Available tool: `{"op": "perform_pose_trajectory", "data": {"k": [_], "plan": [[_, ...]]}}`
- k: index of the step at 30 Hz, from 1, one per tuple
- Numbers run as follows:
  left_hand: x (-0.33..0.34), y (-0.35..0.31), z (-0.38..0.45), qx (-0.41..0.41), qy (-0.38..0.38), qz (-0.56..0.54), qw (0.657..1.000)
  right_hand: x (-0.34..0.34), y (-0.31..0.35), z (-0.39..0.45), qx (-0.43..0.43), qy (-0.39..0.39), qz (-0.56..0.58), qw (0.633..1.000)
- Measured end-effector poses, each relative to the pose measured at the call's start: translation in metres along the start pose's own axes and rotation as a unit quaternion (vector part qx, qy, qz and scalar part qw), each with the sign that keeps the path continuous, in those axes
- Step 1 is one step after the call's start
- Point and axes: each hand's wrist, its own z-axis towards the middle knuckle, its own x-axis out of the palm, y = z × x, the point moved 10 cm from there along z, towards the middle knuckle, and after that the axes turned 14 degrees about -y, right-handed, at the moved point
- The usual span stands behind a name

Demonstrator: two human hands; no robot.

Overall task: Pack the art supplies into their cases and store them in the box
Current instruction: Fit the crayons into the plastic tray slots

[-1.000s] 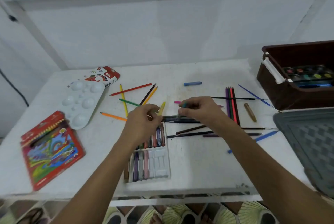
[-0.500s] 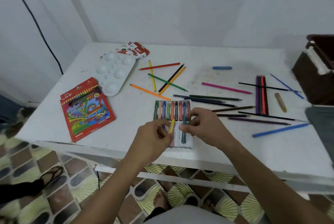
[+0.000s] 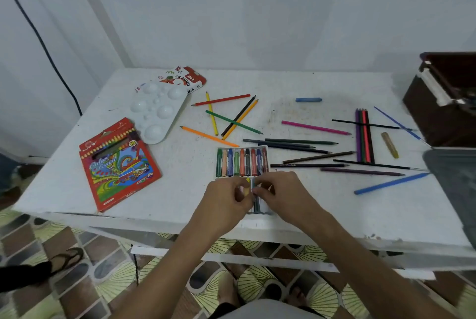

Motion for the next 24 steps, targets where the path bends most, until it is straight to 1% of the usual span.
{"op": "perform_pose_trajectory", "data": {"k": [2, 5, 9, 13, 20, 24], "plan": [[0.003, 0.000, 0.002, 0.021, 0.022, 0.008, 1.000, 0.001, 0.002, -0.002, -0.024, 0.019, -0.023, 0.999], [0.004, 0.002, 0.004, 0.037, 0.044, 0.013, 0.998, -0.001, 0.000, -0.005, -0.033, 0.023, -0.029, 0.999], [0.004, 0.002, 0.007, 0.057, 0.047, 0.024, 0.997, -0.002, -0.004, -0.007, -0.024, 0.025, -0.009, 0.999], [0.005, -0.004, 0.011, 0.115, 0.049, 0.080, 0.989, 0.005, -0.007, -0.011, -0.031, 0.036, -0.029, 0.998], [0.014, 0.001, 0.012, 0.124, 0.067, 0.083, 0.986, 0.007, -0.011, -0.009, -0.016, 0.050, -0.012, 0.999], [0.013, 0.003, 0.013, 0.127, 0.073, 0.075, 0.986, 0.007, -0.013, -0.008, -0.011, 0.042, 0.008, 0.999]]}}
